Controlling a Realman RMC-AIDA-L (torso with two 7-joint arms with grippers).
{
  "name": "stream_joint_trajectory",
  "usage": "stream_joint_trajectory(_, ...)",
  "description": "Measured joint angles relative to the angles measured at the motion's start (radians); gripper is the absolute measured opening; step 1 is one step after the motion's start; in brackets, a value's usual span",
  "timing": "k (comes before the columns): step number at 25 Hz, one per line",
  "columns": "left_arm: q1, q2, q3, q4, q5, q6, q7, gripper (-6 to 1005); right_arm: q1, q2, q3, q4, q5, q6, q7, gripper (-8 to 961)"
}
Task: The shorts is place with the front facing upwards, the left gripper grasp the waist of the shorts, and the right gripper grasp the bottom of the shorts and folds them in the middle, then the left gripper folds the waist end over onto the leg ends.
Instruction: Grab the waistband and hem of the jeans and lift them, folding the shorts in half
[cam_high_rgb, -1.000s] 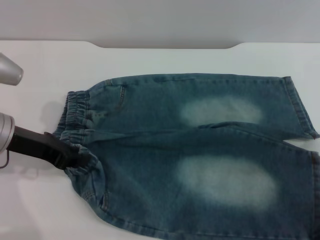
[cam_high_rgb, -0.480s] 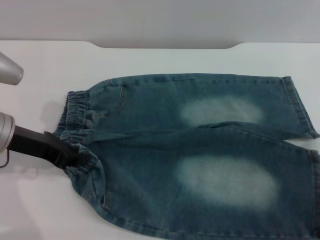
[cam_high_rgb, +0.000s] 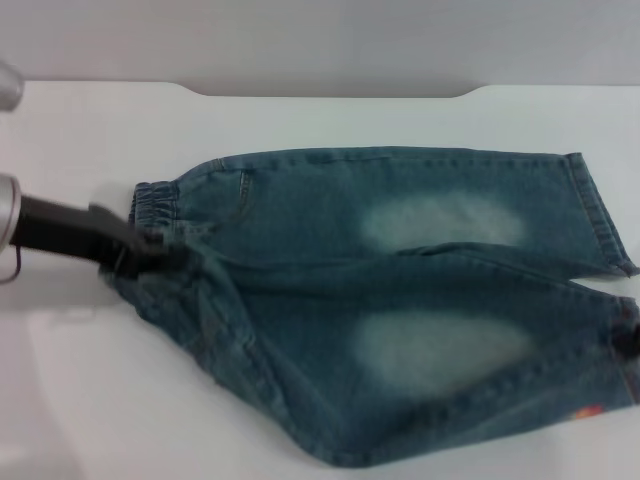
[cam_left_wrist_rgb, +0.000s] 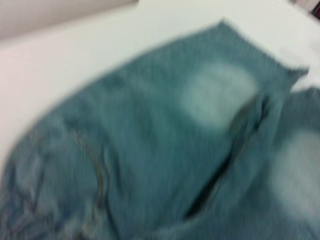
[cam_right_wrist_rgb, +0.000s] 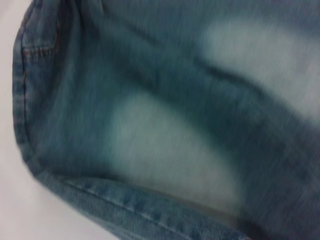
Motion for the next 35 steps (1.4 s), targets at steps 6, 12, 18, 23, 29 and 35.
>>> stream_joint_trajectory(6, 0.000, 0.002, -0.002, 0.098, -0.105, 0.001, -0.009, 61, -0.038, 0.004, 0.038, -0.072, 0.106, 0.059, 0.001, 24)
stream_joint_trajectory(12, 0.006, -0.001, -0.060, 0.191, -0.153, -0.022, -0.014, 61, -0.080, 0.004, 0.116, -0.107, 0.207, 0.149, -0.003, 25)
stream_joint_trajectory(18, 0.053, -0.003, -0.083, 0.167, -0.361, -0.199, 0.044, 61, -0.136, 0.002, 0.167, -0.115, 0.418, 0.263, -0.060, 25)
stream_joint_trajectory(23, 0.052, 0.000, -0.075, 0.124, -0.401, -0.272, 0.080, 62, -0.147, 0.003, 0.188, -0.126, 0.528, 0.322, -0.078, 25)
stream_joint_trajectory(29, 0.048, -0.001, -0.035, 0.101, -0.395, -0.341, 0.088, 62, -0.146, 0.003, 0.191, -0.110, 0.558, 0.338, -0.089, 24)
stream_joint_trajectory(35, 0.046, 0.000, -0.029, 0.088, -0.393, -0.362, 0.092, 62, -0.137, 0.000, 0.184, -0.063, 0.539, 0.369, -0.095, 24)
